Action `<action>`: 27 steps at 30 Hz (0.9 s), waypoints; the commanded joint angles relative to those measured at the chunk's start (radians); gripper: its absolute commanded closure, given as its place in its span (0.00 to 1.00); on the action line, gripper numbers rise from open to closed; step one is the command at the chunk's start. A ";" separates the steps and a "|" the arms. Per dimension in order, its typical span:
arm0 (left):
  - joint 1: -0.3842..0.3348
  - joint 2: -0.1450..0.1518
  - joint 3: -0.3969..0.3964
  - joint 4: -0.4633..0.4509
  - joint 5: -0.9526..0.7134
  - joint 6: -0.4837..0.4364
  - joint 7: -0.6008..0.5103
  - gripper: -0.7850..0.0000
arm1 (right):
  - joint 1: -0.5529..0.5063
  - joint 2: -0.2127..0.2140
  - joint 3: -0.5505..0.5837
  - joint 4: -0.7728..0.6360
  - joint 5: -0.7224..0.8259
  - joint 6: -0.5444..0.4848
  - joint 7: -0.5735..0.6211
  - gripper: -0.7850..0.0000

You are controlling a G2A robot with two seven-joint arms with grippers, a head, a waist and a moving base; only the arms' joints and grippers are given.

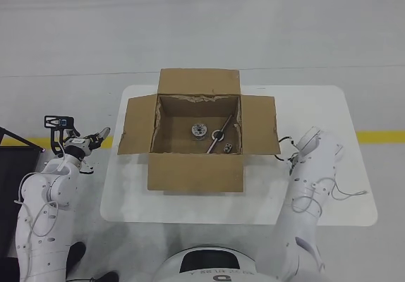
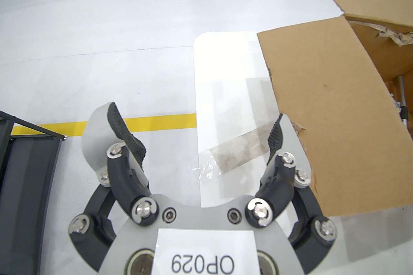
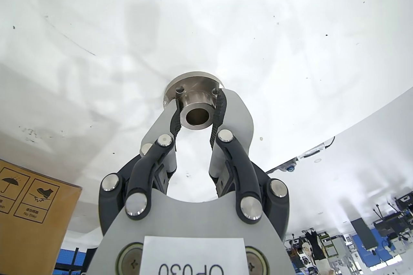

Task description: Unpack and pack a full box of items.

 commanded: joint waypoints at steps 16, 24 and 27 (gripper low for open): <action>0.000 0.000 0.000 0.000 0.000 0.000 0.000 0.00 | -0.053 -0.001 -0.004 -0.233 0.255 0.053 -0.053 1.00; 0.000 0.000 0.000 0.000 0.000 0.000 0.000 0.00 | -0.130 0.027 -0.036 -0.452 0.579 0.173 -0.173 1.00; 0.000 0.000 0.000 0.000 0.000 0.000 0.000 0.00 | -0.188 0.056 -0.105 -0.568 0.703 0.208 -0.208 1.00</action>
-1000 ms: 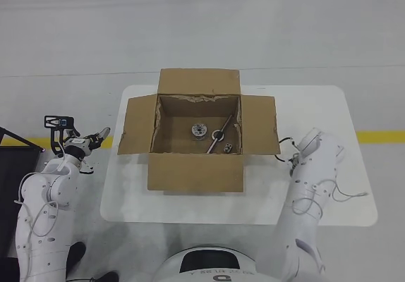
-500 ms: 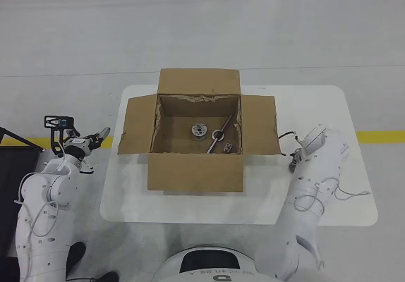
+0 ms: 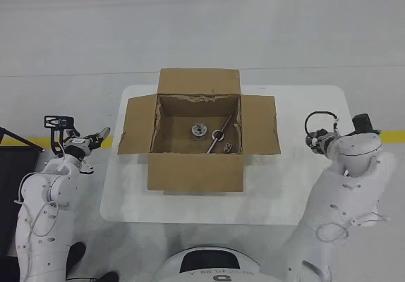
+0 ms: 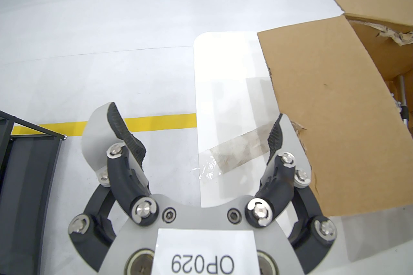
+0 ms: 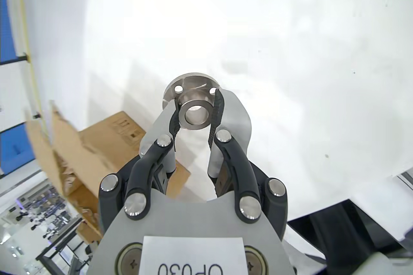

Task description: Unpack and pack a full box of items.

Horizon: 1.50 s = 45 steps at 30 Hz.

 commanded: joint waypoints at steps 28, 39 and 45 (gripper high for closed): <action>0.000 0.000 0.000 0.000 0.000 0.000 0.000 0.00 | -0.213 0.114 -0.752 -0.161 0.320 -0.083 -0.281 1.00; 0.000 0.000 0.000 0.000 0.000 0.000 0.000 0.00 | -0.185 0.117 -0.762 -0.064 0.311 -0.102 -0.274 1.00; 0.000 0.000 0.000 0.000 0.000 0.000 0.000 0.00 | 0.039 0.110 -0.873 0.262 0.327 -0.151 -0.116 1.00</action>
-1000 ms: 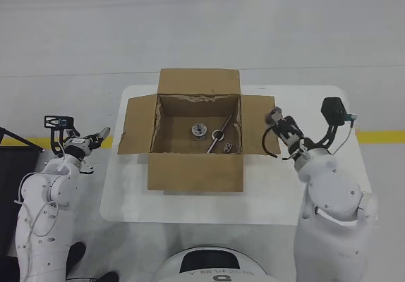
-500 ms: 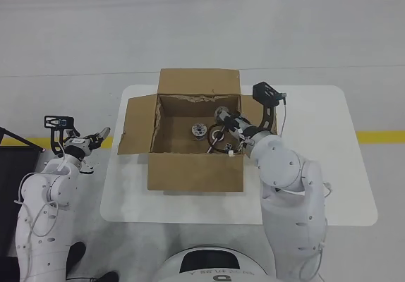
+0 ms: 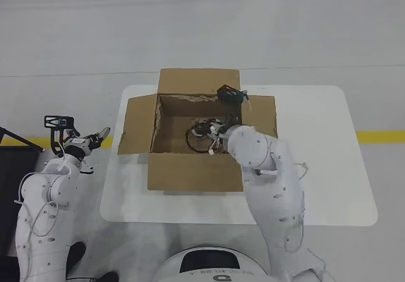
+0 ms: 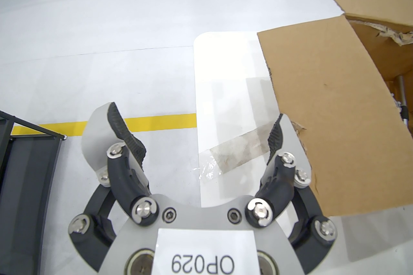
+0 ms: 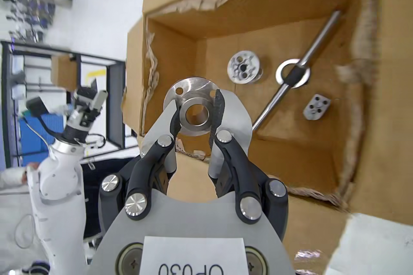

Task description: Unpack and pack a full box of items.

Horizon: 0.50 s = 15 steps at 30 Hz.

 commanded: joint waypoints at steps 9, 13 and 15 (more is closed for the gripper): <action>0.000 0.000 0.000 0.000 0.000 0.000 0.000 0.00 | 0.235 -0.021 -0.158 0.395 -0.053 0.040 0.082 1.00; 0.000 0.000 0.000 0.000 0.000 0.000 0.000 0.00 | 0.279 -0.029 -0.193 0.483 -0.096 0.096 0.061 1.00; 0.000 0.000 0.000 0.000 0.000 0.000 0.000 0.00 | 0.296 -0.034 -0.206 0.520 -0.095 0.102 0.068 1.00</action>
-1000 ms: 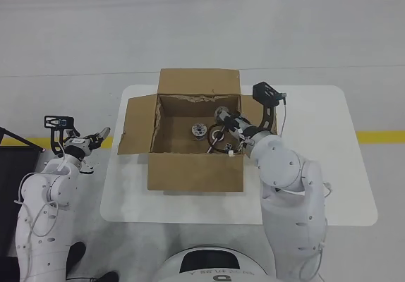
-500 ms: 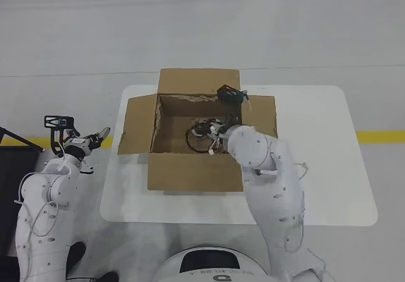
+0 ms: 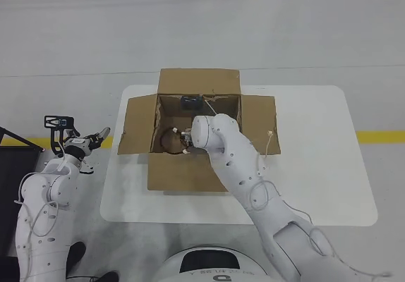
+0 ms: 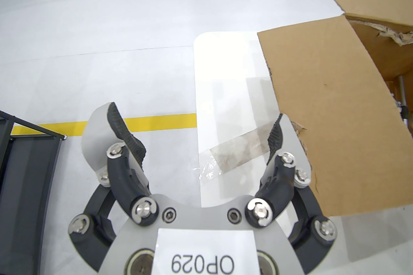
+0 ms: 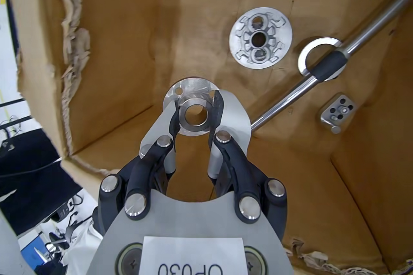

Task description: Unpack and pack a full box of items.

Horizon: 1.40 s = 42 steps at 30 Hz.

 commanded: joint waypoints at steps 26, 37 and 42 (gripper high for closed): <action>0.000 0.000 0.000 0.000 0.000 0.000 0.000 0.00 | 0.063 -0.017 0.012 0.197 0.040 0.077 -0.134 0.02; 0.002 0.001 0.005 0.012 0.019 0.010 0.009 0.00 | -0.300 0.045 0.150 -0.578 0.002 -0.041 -0.179 0.00; -0.016 0.005 0.034 0.072 0.086 0.024 0.017 0.00 | -0.510 0.067 0.250 -0.880 0.092 -0.146 -0.275 0.00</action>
